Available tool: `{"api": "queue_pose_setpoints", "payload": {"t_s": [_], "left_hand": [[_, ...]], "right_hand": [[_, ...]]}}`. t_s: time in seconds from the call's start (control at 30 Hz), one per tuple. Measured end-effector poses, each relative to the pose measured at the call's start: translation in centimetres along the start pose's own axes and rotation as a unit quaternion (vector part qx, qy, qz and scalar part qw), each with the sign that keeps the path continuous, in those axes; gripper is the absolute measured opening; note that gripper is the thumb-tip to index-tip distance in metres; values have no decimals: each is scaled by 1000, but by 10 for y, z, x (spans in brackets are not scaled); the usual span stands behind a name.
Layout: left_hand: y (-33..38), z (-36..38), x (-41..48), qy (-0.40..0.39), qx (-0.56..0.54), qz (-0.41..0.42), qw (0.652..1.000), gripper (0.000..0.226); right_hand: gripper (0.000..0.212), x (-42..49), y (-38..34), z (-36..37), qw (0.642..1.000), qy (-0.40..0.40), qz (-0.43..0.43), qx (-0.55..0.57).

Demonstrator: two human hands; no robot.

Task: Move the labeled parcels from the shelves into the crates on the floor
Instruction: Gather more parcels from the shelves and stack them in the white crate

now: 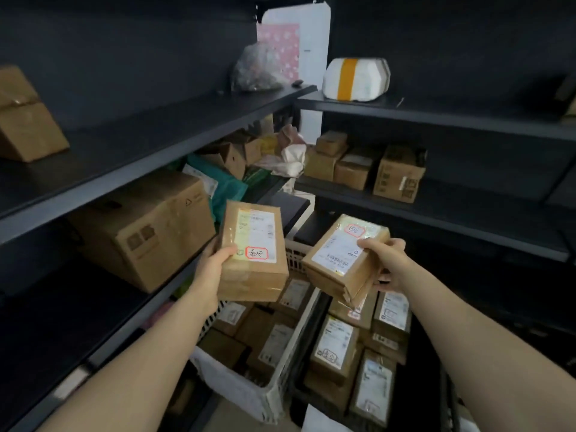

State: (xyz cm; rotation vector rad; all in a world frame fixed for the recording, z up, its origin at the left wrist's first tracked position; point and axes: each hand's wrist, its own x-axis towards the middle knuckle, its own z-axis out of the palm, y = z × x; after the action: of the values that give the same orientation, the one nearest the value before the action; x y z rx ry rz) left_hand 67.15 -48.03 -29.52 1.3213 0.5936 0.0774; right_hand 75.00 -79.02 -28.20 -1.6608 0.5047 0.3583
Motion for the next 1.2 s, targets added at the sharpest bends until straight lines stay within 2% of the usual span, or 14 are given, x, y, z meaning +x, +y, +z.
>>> {"api": "queue_pose_setpoints", "payload": {"t_s": [0.1, 0.27, 0.4, 0.5, 0.57, 0.63, 0.73, 0.83, 0.93, 1.07, 1.2], "left_hand": [[-15, -11, 23, 32, 23, -20, 999, 53], [-28, -24, 64, 68, 50, -24, 996, 39], [-25, -26, 110, 39, 47, -26, 998, 33], [-21, -23, 150, 5, 50, -15, 999, 24], [-24, -23, 181, -22, 58, -21, 998, 29], [-27, -25, 211, -45, 74, -34, 996, 45], [-35, -26, 248, -67, 95, -51, 992, 51], [-42, -23, 271, -88, 122, -51, 987, 54], [-50, -20, 287, -93, 128, -53, 986, 55], [-63, -15, 297, -94, 132, -39, 986, 56], [-88, -14, 299, -82, 134, -32, 987, 58]], "right_hand": [[78, 36, 16, 21, 1000, -3, 27, 8], [71, 82, 31, 65, 997, 20, 60, 43], [88, 112, 35, 110, 992, 74, 87, 55], [91, 138, 38, 143, 987, 122, 100, 34], [94, 157, 42, 168, 980, 155, 122, 39], [94, 173, 46, 191, 971, 180, 147, 57], [96, 197, 56, 223, 960, 183, 188, 94], [118, 241, 99, 245, 947, 167, 239, 135], [134, 270, 136, 265, 926, 204, 278, 153], [119, 258, 128, 281, 898, 258, 290, 205], [99, 269, 144, 295, 885, 217, 312, 270]]}}
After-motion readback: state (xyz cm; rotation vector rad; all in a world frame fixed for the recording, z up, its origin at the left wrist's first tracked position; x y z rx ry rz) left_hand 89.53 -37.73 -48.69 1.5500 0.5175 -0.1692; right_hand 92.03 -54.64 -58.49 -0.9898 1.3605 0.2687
